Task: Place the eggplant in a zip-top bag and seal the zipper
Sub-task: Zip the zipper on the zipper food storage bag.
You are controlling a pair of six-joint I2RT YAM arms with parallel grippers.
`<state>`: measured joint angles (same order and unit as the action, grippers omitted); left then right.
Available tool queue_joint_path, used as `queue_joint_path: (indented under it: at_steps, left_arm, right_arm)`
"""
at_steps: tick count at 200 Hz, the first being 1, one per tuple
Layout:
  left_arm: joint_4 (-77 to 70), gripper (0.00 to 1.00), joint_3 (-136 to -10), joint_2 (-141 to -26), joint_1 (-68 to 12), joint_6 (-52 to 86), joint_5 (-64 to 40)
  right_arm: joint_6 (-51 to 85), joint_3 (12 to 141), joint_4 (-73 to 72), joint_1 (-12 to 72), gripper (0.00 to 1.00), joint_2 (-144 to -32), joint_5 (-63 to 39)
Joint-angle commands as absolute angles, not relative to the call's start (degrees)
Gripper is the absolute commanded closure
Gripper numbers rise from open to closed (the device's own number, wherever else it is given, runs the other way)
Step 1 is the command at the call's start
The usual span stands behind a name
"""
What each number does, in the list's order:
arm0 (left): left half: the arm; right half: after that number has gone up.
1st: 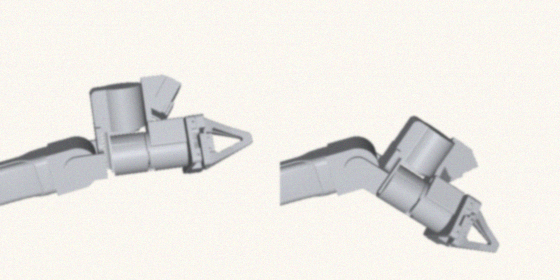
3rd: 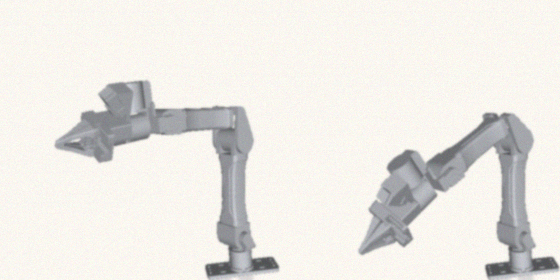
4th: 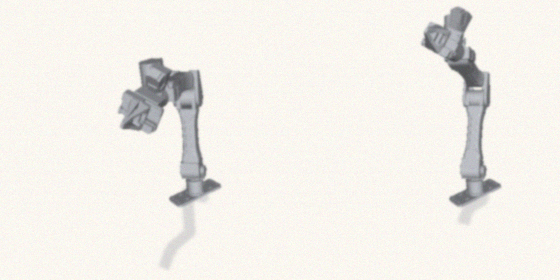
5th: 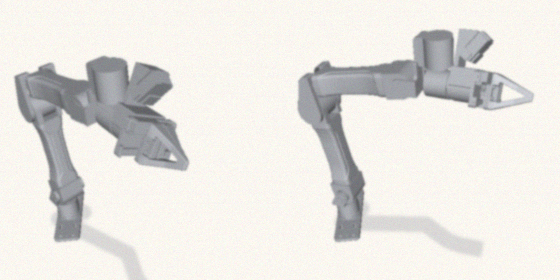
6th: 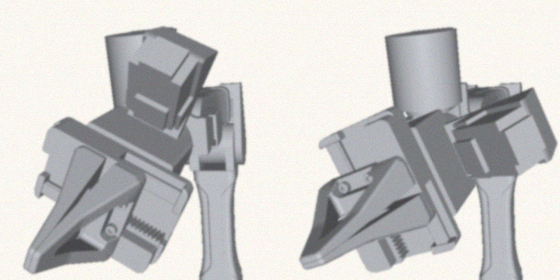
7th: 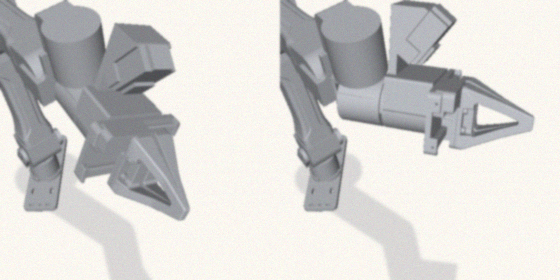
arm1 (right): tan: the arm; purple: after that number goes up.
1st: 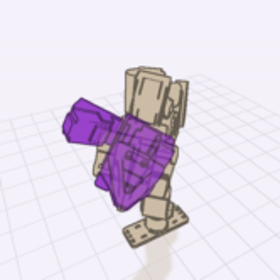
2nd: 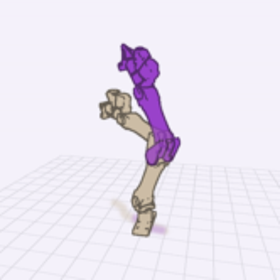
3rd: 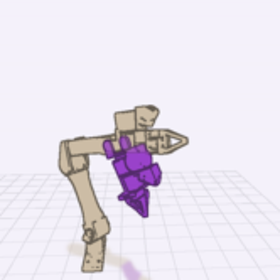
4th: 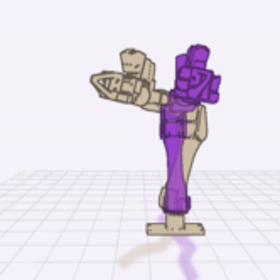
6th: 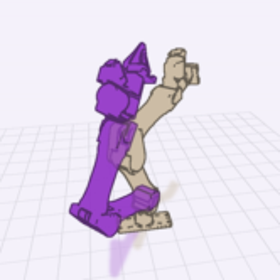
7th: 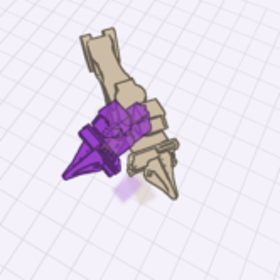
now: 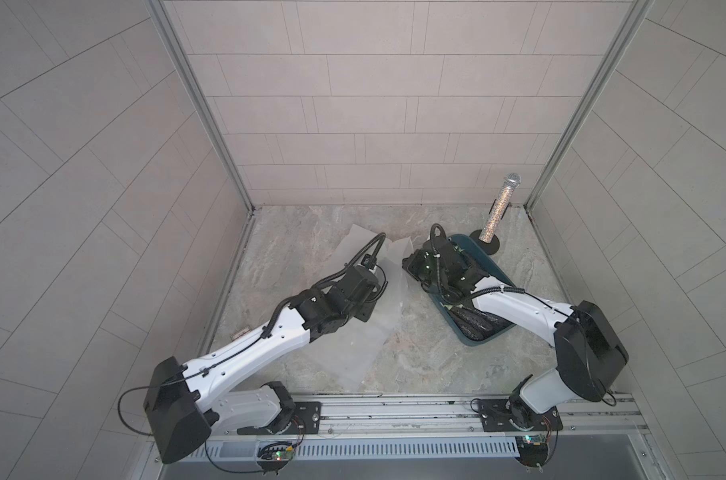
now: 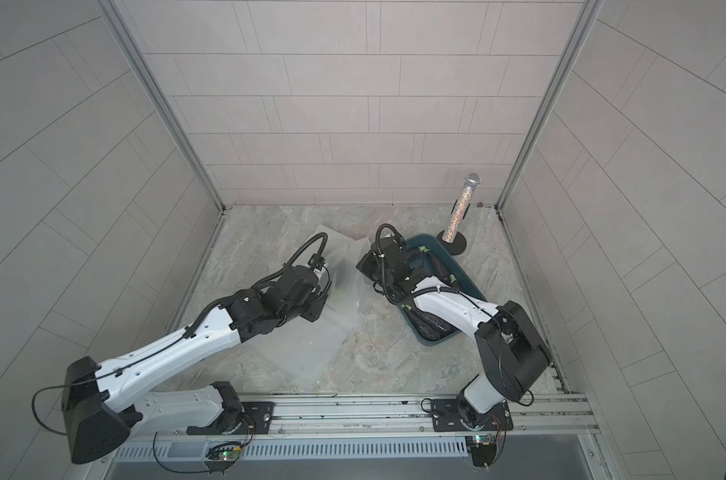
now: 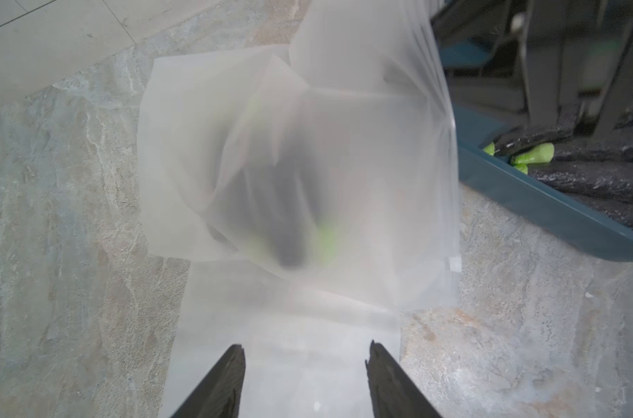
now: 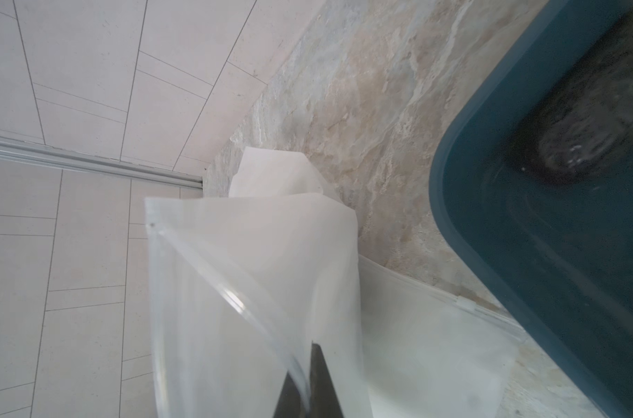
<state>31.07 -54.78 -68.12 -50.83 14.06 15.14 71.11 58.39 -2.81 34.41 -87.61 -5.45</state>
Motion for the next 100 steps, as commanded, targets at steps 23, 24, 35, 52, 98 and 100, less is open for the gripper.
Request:
queue_joint_path:
  at_steps: [23, 24, 35, 52, 98, 100]
  left_arm:
    - [15.02, 0.35, -46.16, -67.50, -58.14, 11.52, 24.47]
    - [14.54, 0.35, -45.93, -67.50, -58.29, 11.30, 24.63]
    - [9.28, 0.34, -42.95, -67.42, -59.55, 9.73, 25.48]
    - [3.64, 0.33, -39.63, -67.57, -59.85, 9.30, 25.65]
    - [-1.75, 0.23, -39.13, -75.23, -61.52, 8.44, 27.50]
    - [-1.89, 0.23, -39.23, -75.63, -61.52, 8.55, 27.66]
  right_arm:
    - [75.78, 59.32, -4.84, 33.16, 1.00, -86.28, -4.25]
    - [75.86, 59.28, -4.88, 33.11, 1.00, -86.25, -4.28]
    - [76.46, 59.48, -5.28, 32.66, 1.00, -86.29, -4.90]
    - [76.46, 60.01, -4.75, 32.26, 1.00, -86.06, -5.02]
    - [77.21, 60.38, -4.81, 32.17, 1.00, -85.43, -5.40]
    - [77.24, 60.36, -4.83, 32.17, 1.00, -85.43, -5.37]
